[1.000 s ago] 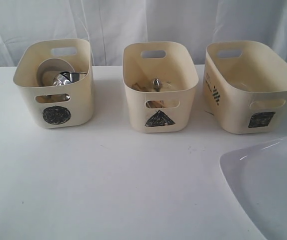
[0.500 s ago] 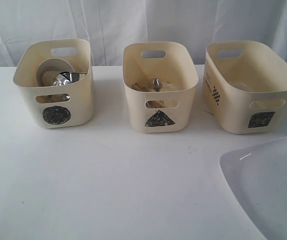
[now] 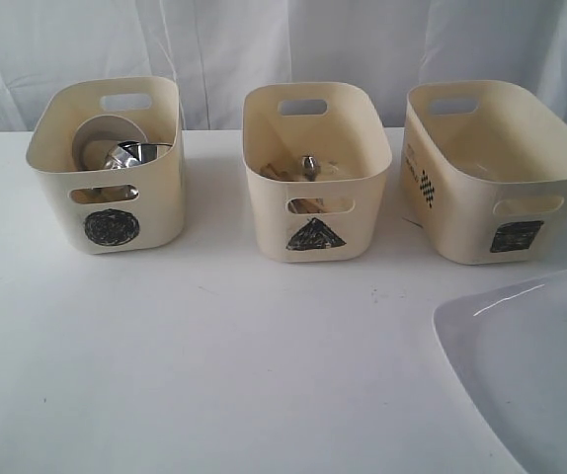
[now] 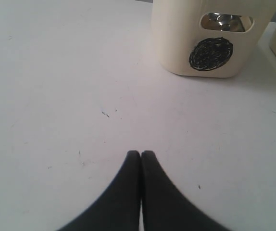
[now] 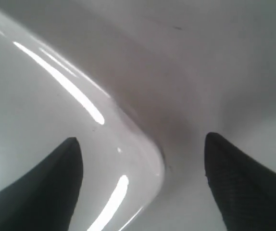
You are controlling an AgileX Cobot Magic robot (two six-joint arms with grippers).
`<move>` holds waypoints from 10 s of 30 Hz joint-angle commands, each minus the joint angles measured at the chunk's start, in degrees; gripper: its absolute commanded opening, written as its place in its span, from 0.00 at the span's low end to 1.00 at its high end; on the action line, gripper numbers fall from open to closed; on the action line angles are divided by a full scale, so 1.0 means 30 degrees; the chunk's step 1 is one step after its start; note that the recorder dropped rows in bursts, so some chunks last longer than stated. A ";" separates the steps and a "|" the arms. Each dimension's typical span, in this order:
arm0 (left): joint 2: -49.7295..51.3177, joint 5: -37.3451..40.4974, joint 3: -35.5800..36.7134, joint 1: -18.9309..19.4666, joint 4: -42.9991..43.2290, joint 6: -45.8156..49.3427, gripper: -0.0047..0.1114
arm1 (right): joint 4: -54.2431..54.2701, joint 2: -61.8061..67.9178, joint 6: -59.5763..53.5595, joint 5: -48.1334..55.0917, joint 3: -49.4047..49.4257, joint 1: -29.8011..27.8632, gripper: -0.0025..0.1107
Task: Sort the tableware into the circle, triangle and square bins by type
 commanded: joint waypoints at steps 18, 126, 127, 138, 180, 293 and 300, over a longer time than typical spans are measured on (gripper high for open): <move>-0.0084 -0.0067 0.0099 -0.0150 -0.0133 -0.0029 0.04 | 0.5999 0.4508 -0.6350 0.0405 0.0083 -0.0168 0.43; -0.0084 -0.0101 0.0099 -0.0150 -0.0133 -0.0029 0.04 | 1.6043 -0.9364 -1.0713 -0.0327 -0.0942 0.2557 0.02; -0.0084 -0.0101 0.0099 -0.0150 -0.0133 -0.0029 0.04 | 1.6487 -0.9206 -1.0995 -0.0418 -0.0942 0.2557 0.02; -0.0084 -0.0101 0.0099 -0.0150 -0.0133 0.0006 0.04 | 2.3087 -0.7640 -1.5538 -0.3295 -0.0942 0.2557 0.02; -0.0084 -0.0101 0.0099 -0.0150 -0.0133 0.0006 0.04 | 2.8045 0.2587 -2.8171 -0.9698 -1.1008 0.9048 0.02; -0.0084 -0.0101 0.0099 -0.0150 -0.0133 0.0004 0.04 | -0.2920 -3.2638 0.5266 -0.9827 1.6024 1.4167 0.02; -0.0084 -0.0101 0.0099 -0.0150 -0.0133 0.0004 0.04 | -0.3029 -3.2638 0.3948 -0.9955 1.6024 1.4867 0.02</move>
